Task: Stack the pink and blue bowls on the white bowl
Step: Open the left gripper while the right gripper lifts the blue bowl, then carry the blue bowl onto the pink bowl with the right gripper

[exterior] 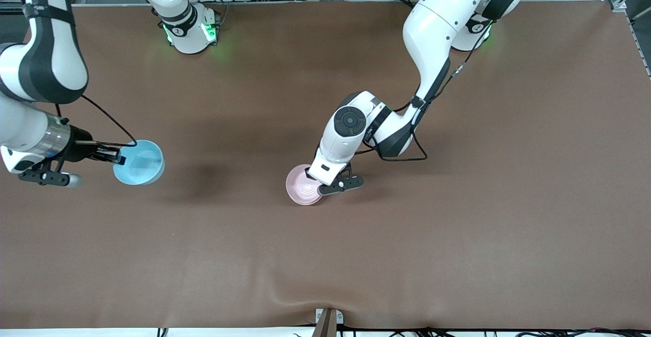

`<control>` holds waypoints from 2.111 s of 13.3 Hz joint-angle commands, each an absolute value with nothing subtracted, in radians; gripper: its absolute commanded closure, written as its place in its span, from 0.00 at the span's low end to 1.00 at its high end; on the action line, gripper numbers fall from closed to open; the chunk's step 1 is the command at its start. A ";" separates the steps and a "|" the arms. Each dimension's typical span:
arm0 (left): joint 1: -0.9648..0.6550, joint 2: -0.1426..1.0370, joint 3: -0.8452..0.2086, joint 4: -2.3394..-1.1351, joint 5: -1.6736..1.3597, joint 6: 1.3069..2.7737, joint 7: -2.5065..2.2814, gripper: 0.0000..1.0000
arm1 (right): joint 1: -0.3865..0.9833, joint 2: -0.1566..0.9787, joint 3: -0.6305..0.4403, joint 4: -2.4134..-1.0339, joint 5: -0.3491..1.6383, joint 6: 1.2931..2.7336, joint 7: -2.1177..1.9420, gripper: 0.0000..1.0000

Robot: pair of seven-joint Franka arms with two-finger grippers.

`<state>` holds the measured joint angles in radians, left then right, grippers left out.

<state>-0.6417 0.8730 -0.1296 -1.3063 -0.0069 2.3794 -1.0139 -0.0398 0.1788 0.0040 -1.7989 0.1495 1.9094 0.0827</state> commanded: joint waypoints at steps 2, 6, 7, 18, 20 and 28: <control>-0.635 0.804 -0.114 -1.278 -0.028 2.327 -1.054 0.00 | 0.030 0.163 -0.002 -1.798 0.219 1.893 0.158 1.00; -0.442 0.554 -0.094 -1.295 -0.008 2.026 -0.828 0.00 | 0.107 0.190 -0.003 -1.796 0.331 1.945 0.288 1.00; -0.380 0.511 -0.100 -1.296 -0.014 1.955 -0.763 0.00 | 0.138 0.196 -0.003 -1.796 0.331 1.965 0.320 1.00; -0.091 0.246 -0.100 -1.337 0.000 1.626 -0.517 0.00 | 0.477 0.396 -0.005 -1.780 0.321 2.276 0.814 1.00; -0.052 0.183 -0.100 -1.394 -0.002 1.626 -0.447 0.00 | 0.494 0.440 -0.005 -1.744 0.322 2.276 0.874 1.00; -0.020 0.063 -0.104 -1.531 -0.003 1.638 -0.336 0.00 | 0.557 0.566 -0.005 -1.678 0.319 2.355 0.977 1.00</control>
<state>-0.0409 0.1061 -0.0952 -1.4864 -0.0061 1.6246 -0.3854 0.5415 0.5380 0.0061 -1.7092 0.3126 2.3486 0.9583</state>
